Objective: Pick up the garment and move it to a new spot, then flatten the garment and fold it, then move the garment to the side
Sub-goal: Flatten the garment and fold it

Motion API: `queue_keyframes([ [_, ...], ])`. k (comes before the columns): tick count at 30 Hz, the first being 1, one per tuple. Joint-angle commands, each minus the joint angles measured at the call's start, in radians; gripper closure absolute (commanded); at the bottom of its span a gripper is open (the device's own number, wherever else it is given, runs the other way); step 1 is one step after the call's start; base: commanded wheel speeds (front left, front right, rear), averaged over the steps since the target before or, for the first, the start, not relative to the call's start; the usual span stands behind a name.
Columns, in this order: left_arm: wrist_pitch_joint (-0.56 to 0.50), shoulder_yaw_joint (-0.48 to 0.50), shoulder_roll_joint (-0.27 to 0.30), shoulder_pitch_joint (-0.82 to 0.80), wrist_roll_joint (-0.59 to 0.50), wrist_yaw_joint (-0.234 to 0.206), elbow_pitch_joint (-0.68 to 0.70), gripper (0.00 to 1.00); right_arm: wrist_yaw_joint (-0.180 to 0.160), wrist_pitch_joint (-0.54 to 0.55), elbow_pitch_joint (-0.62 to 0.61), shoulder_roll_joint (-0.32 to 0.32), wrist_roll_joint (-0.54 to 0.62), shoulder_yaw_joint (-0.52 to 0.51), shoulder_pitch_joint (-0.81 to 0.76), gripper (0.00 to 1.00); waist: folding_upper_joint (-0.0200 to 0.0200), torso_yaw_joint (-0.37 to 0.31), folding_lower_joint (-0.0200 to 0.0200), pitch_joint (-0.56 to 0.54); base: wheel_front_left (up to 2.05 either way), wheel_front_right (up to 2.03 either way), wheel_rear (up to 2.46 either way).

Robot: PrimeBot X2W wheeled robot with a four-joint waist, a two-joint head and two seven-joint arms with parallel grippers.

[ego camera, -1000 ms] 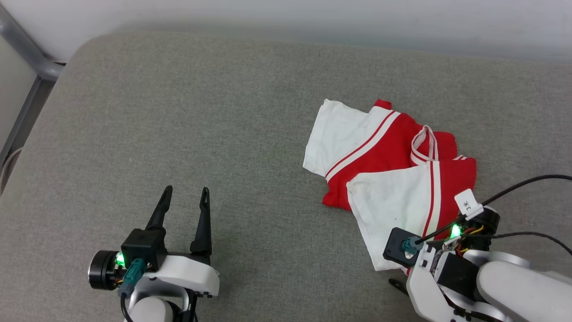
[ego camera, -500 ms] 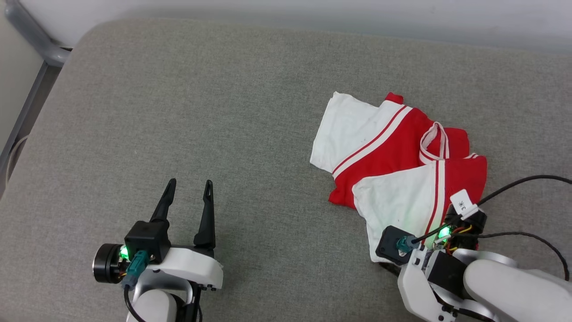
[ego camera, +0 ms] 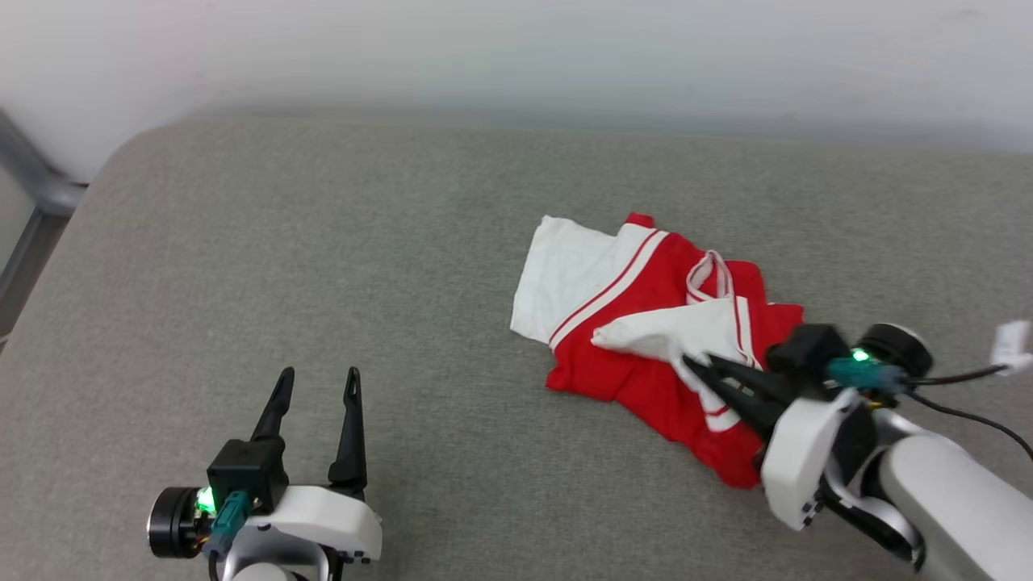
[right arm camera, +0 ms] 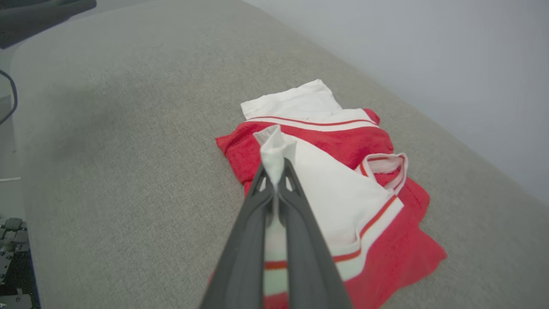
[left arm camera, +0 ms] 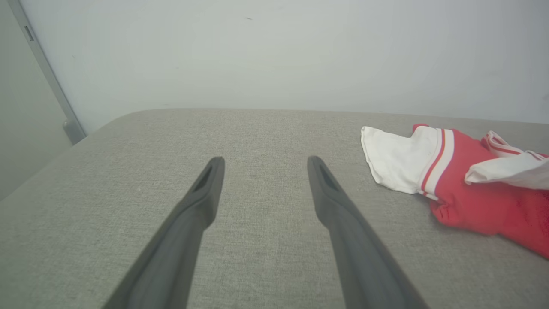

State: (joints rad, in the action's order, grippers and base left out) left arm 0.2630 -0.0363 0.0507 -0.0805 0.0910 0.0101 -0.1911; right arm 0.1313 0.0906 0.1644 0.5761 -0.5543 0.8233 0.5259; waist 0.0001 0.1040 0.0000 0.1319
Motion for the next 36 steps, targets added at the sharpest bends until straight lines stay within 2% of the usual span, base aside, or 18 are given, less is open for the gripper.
queue_keyframes([
  [1,0.003,0.005,-0.001,0.017,-0.006,0.004,0.005,0.0,-0.001,-0.031,0.002,-0.022,0.009,-0.084,-0.055,1.0,-0.0001,-0.026,0.0,-0.021,0.0,0.0,0.0],
  [9,0.003,0.012,-0.001,0.042,-0.002,0.001,0.018,0.0,-0.001,-0.124,0.048,-0.141,0.077,-0.517,-0.251,1.0,-0.0001,-0.064,0.0,-0.031,0.0,0.0,0.0],
  [12,0.003,0.011,0.0,0.042,-0.002,0.003,0.019,0.0,-0.001,-0.147,0.095,-0.185,0.103,-0.677,-0.304,1.0,-0.0001,-0.069,0.0,-0.029,0.0,0.0,0.0],
  [13,0.003,0.011,0.0,0.042,-0.002,0.003,0.019,0.0,-0.001,-0.147,0.095,-0.185,0.103,-0.677,-0.304,1.0,-0.0001,-0.069,0.0,-0.029,0.0,0.0,0.0],
  [16,0.003,0.01,-0.001,0.041,-0.001,0.003,0.021,0.0,-0.001,-0.169,0.176,-0.254,0.108,-0.866,-0.356,1.0,-0.0001,-0.071,0.0,-0.025,0.0,0.0,0.0],
  [17,0.003,0.01,-0.001,0.041,-0.001,0.003,0.021,0.0,-0.001,-0.169,0.176,-0.254,0.108,-0.866,-0.356,1.0,-0.0001,-0.071,0.0,-0.025,0.0,0.0,0.0],
  [24,0.003,0.004,-0.001,0.045,0.006,0.0,0.018,0.0,-0.001,-0.161,0.37,-0.316,0.1,-1.118,-0.388,1.0,-0.0001,-0.072,0.0,-0.02,0.0,0.0,0.0],
  [26,0.003,0.0,-0.001,0.042,0.008,0.0,0.017,0.0,-0.001,-0.168,0.429,-0.297,0.14,-1.169,-0.398,1.0,-0.0001,-0.068,0.0,-0.017,0.0,0.0,0.0],
  [33,0.003,-0.001,-0.001,0.035,0.011,-0.003,0.012,0.0,-0.001,-0.162,0.6,-0.314,0.208,-1.215,-0.376,1.0,-0.0001,-0.071,0.0,-0.01,0.0,0.0,0.0],
  [34,0.003,-0.001,-0.001,0.036,0.011,-0.003,0.011,0.0,-0.001,-0.172,0.612,-0.317,0.212,-1.214,-0.371,0.85,-0.0001,-0.072,0.0,-0.011,0.0,0.0,0.0],
  [35,0.003,0.0,-0.001,0.036,0.011,-0.003,0.009,0.0,-0.001,-0.184,0.615,-0.322,0.214,-1.208,-0.367,0.53,-0.0001,-0.074,0.0,-0.013,0.0,0.0,0.0],
  [36,0.003,0.002,-0.001,0.036,0.01,-0.002,0.008,0.0,-0.001,-0.204,0.613,-0.325,0.219,-1.203,-0.361,0.0,-0.0001,-0.076,0.0,-0.017,0.0,0.0,0.0],
])
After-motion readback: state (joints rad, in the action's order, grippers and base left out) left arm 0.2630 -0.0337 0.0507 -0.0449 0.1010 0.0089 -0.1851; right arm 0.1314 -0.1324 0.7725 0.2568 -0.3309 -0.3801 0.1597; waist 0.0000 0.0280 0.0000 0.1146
